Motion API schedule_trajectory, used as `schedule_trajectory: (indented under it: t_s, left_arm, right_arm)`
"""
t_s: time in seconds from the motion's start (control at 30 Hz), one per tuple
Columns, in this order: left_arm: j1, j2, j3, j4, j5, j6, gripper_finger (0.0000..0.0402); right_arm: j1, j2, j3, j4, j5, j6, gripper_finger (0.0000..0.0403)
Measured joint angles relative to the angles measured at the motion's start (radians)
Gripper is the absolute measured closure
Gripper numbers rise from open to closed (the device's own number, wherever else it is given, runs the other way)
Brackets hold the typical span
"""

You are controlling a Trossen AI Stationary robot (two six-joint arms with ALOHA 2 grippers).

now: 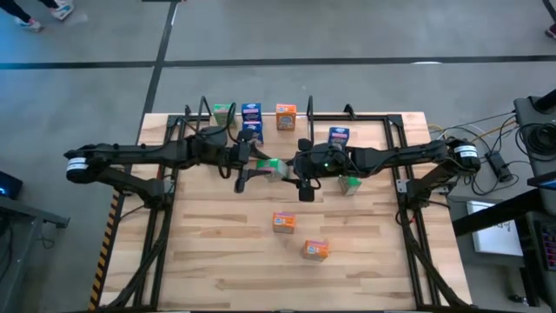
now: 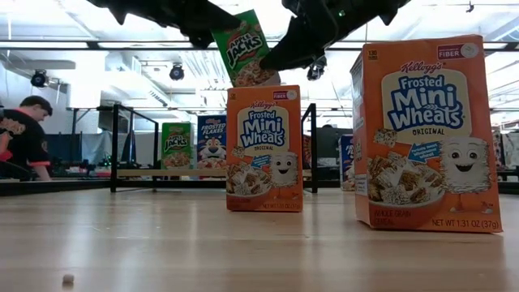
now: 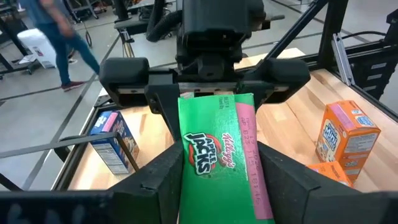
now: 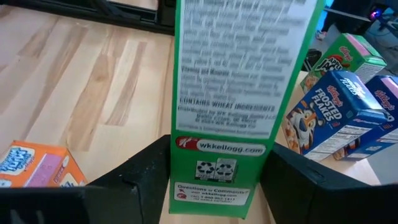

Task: Stack cereal on shelf
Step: Put the left green cereal box on the shelf aligned with the other green cereal box

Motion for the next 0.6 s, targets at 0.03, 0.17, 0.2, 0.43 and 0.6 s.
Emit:
schedule_trajectory:
  t_s: [0.03, 0.17, 0.2, 0.43, 0.6]
  left_arm:
    - [0.0, 0.0, 0.0, -0.005, 0.0, 0.0, 0.0245]
    - [0.0, 0.0, 0.017, -0.066, -0.006, 0.0, 0.0249]
    - [0.0, 0.0, 0.03, -0.094, -0.007, 0.001, 0.0249]
    - [0.0, -0.002, 0.149, -0.425, -0.148, 0.077, 0.0249]
    - [0.002, -0.012, 0.209, -0.622, -0.25, 0.111, 0.0249]
  right_arm:
    - [0.0, 0.0, 0.0, 0.001, -0.002, 0.004, 0.0188]
    - [0.0, 0.0, 0.0, 0.0, -0.003, 0.004, 0.017]
    - [0.0, 0.0, 0.0, 0.0, -0.003, 0.004, 0.0166]
    - [0.0, -0.016, 0.006, -0.034, -0.002, -0.006, 0.0144]
    - [0.0, -0.027, 0.006, -0.061, -0.002, -0.007, 0.014]
